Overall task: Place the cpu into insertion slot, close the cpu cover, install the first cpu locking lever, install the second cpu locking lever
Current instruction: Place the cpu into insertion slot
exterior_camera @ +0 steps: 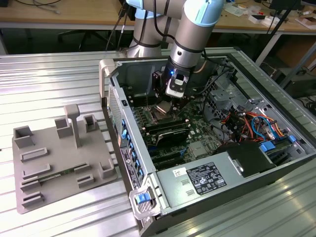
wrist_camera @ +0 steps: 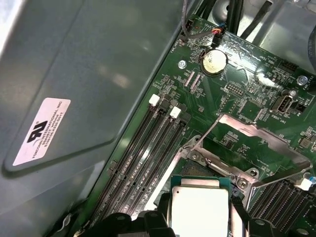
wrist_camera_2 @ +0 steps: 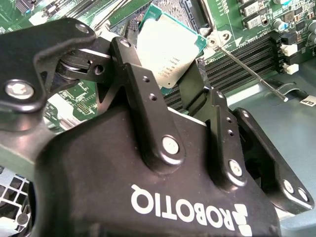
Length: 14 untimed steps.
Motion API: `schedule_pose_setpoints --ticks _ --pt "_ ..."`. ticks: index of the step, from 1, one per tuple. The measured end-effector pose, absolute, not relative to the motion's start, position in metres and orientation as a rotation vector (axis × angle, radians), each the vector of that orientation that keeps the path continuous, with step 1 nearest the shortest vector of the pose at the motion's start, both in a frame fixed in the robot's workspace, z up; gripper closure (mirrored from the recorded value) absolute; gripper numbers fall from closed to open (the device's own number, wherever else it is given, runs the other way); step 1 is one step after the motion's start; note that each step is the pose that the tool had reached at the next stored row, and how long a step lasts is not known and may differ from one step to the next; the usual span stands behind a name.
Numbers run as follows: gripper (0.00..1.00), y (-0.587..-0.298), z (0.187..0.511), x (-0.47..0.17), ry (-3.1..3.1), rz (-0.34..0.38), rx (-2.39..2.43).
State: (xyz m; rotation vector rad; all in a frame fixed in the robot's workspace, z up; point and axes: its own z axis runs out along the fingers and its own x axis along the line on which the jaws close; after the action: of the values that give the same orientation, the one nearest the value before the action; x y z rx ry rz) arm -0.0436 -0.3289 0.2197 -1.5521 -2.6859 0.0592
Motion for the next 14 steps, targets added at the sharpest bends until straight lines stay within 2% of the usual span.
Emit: schedule_pose_setpoints --ticks 14 --pt "0.45 -0.3289 0.2193 -0.0436 -2.642 0.058 -1.624"
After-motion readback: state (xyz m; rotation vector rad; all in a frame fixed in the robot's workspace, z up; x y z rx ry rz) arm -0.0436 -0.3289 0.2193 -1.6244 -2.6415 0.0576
